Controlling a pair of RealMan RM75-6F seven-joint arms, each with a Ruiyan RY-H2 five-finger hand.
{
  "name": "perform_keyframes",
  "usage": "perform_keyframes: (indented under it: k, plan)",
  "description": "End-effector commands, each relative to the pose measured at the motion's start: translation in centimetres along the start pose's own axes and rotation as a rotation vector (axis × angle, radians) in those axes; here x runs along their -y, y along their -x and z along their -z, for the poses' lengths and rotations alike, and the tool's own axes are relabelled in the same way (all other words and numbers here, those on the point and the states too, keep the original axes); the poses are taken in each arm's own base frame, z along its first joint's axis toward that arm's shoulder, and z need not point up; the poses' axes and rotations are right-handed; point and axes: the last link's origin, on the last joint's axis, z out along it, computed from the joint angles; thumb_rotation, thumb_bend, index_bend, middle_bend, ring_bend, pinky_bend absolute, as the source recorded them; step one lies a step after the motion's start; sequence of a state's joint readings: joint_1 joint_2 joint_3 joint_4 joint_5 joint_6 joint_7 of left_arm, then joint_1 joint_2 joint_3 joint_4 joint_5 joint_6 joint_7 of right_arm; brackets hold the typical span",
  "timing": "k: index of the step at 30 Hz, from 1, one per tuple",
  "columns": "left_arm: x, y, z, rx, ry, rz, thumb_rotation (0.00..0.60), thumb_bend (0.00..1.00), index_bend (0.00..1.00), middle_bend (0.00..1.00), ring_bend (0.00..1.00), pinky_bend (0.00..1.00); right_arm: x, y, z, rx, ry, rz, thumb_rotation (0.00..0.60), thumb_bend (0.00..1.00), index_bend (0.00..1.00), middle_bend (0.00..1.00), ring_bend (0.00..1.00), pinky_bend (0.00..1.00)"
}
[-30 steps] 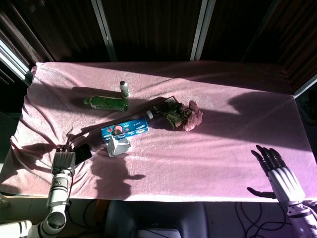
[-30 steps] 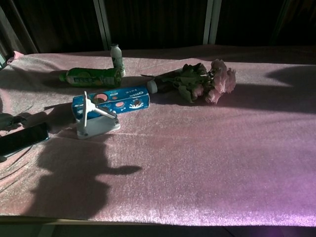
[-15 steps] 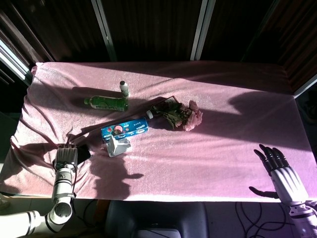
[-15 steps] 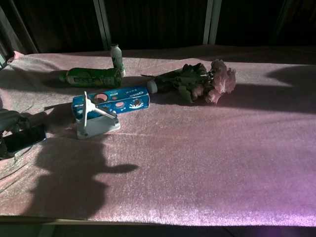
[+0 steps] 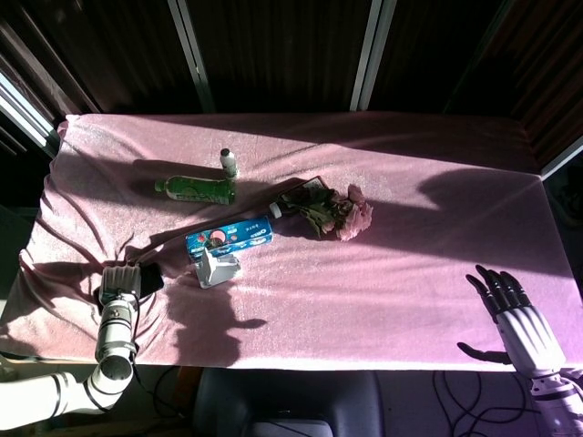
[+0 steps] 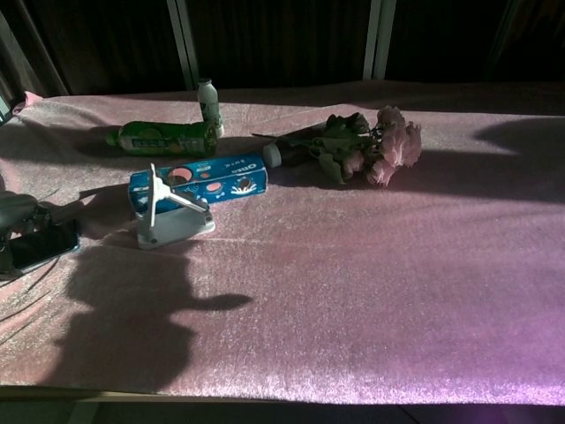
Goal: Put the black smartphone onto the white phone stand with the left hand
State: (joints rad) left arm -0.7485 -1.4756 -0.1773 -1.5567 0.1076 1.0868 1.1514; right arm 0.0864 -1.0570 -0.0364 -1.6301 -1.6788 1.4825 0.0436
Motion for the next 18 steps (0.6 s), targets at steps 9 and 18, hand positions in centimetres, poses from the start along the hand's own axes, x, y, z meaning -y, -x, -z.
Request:
perform_keyframes:
  k: [9, 18]
  plan:
    - [1.3, -1.1, -0.3, 0.011, 0.018, 0.061, 0.6, 0.61, 0.68, 1.0, 0.72, 0.33, -0.1, -0.1, 0.1, -0.006, 0.002, 0.0, 0.6, 0.18, 0.0, 0.0, 0.0, 0.0]
    - [4.5, -2.9, 2.3, -0.163, 0.096, 0.225, 0.6, 0.64, 0.75, 1.0, 0.74, 0.33, -0.1, -0.1, 0.2, -0.013, 0.008, -0.001, 0.6, 0.18, 0.0, 0.0, 0.0, 0.0]
